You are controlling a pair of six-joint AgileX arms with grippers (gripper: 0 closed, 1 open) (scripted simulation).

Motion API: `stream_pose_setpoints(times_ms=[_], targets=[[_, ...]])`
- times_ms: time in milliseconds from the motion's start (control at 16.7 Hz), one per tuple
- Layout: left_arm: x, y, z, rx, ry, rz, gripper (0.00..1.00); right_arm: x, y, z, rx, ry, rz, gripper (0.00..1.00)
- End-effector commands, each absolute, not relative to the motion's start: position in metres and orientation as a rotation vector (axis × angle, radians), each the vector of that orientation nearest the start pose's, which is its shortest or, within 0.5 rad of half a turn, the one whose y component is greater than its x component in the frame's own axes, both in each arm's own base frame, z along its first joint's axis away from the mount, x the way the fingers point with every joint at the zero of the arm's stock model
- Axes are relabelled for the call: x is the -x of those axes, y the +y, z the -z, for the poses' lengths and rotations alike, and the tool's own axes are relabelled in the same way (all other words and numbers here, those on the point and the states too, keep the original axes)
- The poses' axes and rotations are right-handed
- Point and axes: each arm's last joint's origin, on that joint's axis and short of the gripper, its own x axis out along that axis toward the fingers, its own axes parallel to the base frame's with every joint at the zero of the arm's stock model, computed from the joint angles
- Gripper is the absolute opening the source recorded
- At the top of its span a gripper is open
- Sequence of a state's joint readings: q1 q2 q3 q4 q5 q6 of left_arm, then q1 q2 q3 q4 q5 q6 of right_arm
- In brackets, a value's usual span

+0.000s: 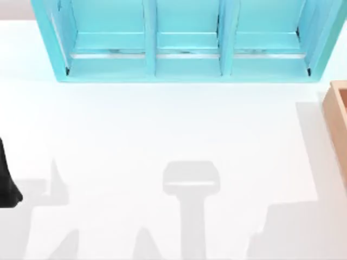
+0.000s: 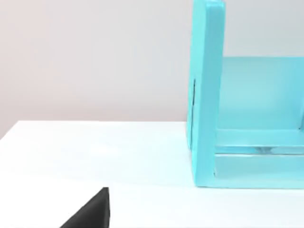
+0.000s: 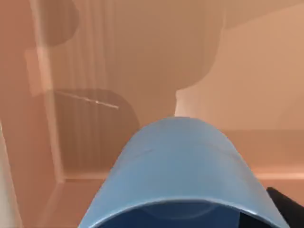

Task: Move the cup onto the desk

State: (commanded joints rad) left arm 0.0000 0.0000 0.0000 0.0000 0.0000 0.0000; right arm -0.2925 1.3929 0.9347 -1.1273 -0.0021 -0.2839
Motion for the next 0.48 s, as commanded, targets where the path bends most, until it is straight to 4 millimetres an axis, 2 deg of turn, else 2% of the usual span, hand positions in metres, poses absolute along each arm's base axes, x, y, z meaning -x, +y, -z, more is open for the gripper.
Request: stream_pose_setpoints(times_ms=[120, 240, 480], targets=[[-0.106, -0.001, -0.16, 0.0, 0.0, 0.0, 1.0, -0.211, -0.04, -0.227, -0.013, 1.587, 0.005, 0.0], [-0.106, -0.001, -0.16, 0.0, 0.0, 0.0, 1.0, -0.205, -0.027, -0.242, -0.011, 1.573, 0.008, 0.0], [-0.106, -0.001, -0.16, 0.0, 0.0, 0.0, 1.0, -0.203, -0.024, -0.247, -0.01, 1.566, 0.009, 0.0]])
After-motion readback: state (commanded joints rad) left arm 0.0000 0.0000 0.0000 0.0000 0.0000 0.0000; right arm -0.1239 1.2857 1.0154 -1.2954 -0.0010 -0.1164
